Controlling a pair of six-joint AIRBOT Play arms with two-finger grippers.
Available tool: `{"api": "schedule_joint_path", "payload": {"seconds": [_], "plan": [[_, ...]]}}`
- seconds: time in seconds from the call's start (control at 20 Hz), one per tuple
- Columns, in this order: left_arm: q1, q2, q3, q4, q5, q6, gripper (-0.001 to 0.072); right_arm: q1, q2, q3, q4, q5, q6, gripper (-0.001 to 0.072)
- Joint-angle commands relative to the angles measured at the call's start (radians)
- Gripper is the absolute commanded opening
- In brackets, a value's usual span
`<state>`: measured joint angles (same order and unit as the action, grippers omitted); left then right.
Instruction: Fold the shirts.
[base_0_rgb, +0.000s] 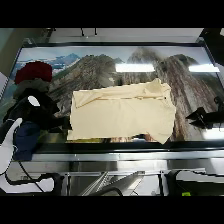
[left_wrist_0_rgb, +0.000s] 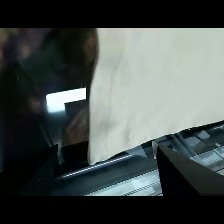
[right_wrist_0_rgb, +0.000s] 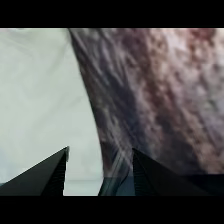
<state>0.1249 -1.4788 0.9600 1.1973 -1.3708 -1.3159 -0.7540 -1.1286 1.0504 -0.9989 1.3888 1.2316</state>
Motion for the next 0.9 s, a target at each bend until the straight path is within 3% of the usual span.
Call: {"api": "schedule_joint_path", "payload": {"seconds": [0.0, 0.2, 0.3, 0.4, 0.85], "plan": [[-0.014, 0.048, -0.132, -0.002, 0.074, 0.018, 0.0657, -0.027, 0.040, -0.109, -0.006, -0.016, -0.005, 0.0465], [-0.079, 0.055, -0.143, -0.208, 0.129, 0.129, 0.0629, -0.027, 0.039, -0.173, 0.064, -0.022, -0.085, 0.0465], [-0.113, 0.055, -0.143, -0.219, 0.198, 0.150, 0.0287, -0.028, 0.039, -0.210, 0.069, -0.029, -0.111, 0.0465], [-0.121, 0.055, -0.143, -0.220, 0.227, 0.153, 0.0038, -0.027, 0.039, -0.259, 0.081, -0.055, -0.134, 0.0465], [-0.034, 0.055, -0.143, -0.220, 0.169, 0.164, 0.0017, -0.021, -0.032, -0.319, 0.173, -0.095, -0.214, 0.0464]]}}
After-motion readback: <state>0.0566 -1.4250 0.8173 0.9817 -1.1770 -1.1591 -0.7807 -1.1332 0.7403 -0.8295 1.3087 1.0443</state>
